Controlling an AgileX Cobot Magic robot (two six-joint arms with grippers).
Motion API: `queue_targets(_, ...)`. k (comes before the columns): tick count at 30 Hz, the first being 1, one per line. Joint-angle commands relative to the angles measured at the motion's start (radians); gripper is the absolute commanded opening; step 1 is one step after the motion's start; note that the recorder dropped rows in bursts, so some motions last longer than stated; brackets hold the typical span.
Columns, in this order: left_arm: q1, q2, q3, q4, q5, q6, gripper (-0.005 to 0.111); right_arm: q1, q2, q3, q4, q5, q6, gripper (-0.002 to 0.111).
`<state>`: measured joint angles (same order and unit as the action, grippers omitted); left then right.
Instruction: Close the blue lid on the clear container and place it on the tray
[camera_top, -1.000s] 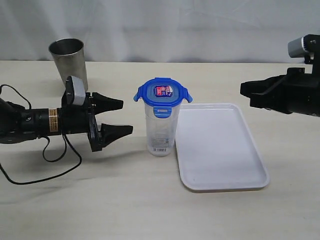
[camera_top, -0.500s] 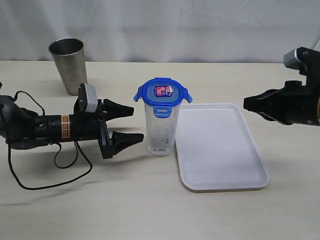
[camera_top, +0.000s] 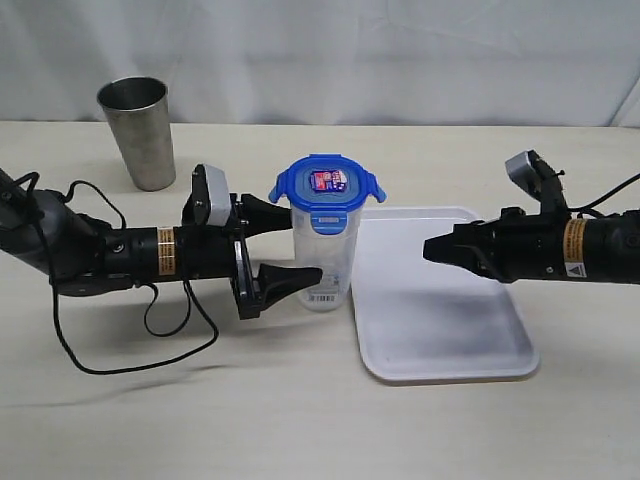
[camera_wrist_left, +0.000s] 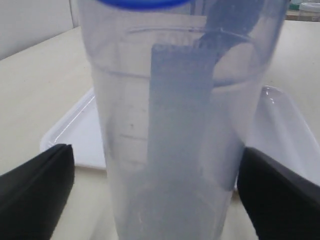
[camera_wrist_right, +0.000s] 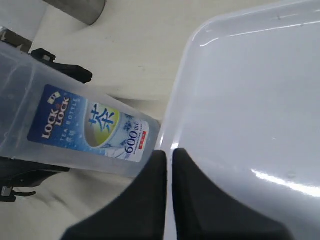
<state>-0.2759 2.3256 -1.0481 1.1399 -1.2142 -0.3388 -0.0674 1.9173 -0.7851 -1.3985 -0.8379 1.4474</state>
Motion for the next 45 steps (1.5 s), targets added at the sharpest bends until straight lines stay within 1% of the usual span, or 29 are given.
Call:
queue_targets(1,-0.016,0.018,-0.014,-0.028,-0.007,0.005,0.082,-0.005,0.000,-0.006,0.004,-0.024,-0.020,0.004)
queue_targets(3,-0.016,0.029,-0.016,-0.036,-0.007,0.017,0.082,-0.001,0.000,-0.006,0.020,-0.028,-0.026,0.004)
queue_targets(12,-0.042,0.083,-0.104,-0.035,-0.007,-0.004,0.082,-0.001,0.000,-0.006,0.039,-0.054,-0.042,0.004)
queue_targets(14,-0.042,0.086,-0.104,-0.041,-0.007,-0.002,0.082,0.013,0.000,-0.017,0.092,-0.049,-0.080,0.004)
queue_targets(16,-0.042,0.086,-0.104,-0.041,-0.007,-0.002,0.082,0.036,0.002,-0.040,0.107,-0.043,-0.091,0.004)
queue_targets(19,-0.042,0.086,-0.104,-0.044,-0.007,-0.002,0.082,0.076,0.016,-0.091,0.105,0.004,-0.066,0.004)
queue_targets(22,-0.042,0.086,-0.104,-0.044,-0.007,-0.002,0.082,0.084,0.035,-0.118,0.101,0.050,-0.041,0.004)
queue_targets(24,-0.042,0.086,-0.104,-0.044,-0.007,-0.002,0.082,0.084,0.046,-0.120,0.101,0.030,-0.041,0.004)
queue_targets(28,-0.042,0.086,-0.104,-0.053,-0.007,0.001,0.082,0.084,0.085,-0.132,0.101,-0.068,-0.030,0.004)
queue_targets(34,-0.042,0.086,-0.104,-0.053,-0.007,0.001,0.082,0.105,0.153,-0.163,0.143,-0.078,-0.033,0.004)
queue_targets(45,-0.042,0.088,-0.104,-0.053,-0.007,0.001,0.082,0.162,0.213,-0.225,0.139,-0.075,-0.012,0.004)
